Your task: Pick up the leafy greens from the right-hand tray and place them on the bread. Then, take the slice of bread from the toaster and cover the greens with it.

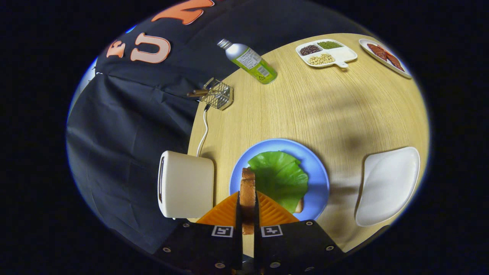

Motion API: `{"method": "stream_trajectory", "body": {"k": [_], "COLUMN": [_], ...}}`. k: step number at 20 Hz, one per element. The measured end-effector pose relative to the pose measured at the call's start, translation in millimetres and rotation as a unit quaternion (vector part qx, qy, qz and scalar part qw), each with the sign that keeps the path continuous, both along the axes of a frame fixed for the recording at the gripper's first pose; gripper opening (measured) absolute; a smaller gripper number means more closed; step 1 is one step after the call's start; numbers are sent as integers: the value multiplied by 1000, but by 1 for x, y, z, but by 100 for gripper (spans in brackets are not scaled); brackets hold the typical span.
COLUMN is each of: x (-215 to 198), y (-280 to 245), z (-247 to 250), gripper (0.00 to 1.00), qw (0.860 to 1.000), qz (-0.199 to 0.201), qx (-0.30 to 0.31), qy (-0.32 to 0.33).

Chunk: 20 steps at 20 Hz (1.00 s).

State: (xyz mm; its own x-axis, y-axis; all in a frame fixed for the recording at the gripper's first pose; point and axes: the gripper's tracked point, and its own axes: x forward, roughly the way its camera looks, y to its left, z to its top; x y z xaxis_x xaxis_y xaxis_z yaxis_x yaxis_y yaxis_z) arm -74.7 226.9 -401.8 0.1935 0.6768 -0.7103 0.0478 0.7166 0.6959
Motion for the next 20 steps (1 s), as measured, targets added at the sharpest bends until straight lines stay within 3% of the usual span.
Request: {"method": "stream_trajectory", "body": {"k": [3, 11, 16, 20], "x": [2, 9, 28, 53], "y": [-11, -19, -30, -51], "z": [-19, -42, -11, 44], "gripper": [16, 42, 57, 60], "qw": [999, 991, 987, 975], "qz": [5, 52, 35, 18], "qx": [-32, -108, -121, -143], "qy": [-1, -57, -97, -171]}}
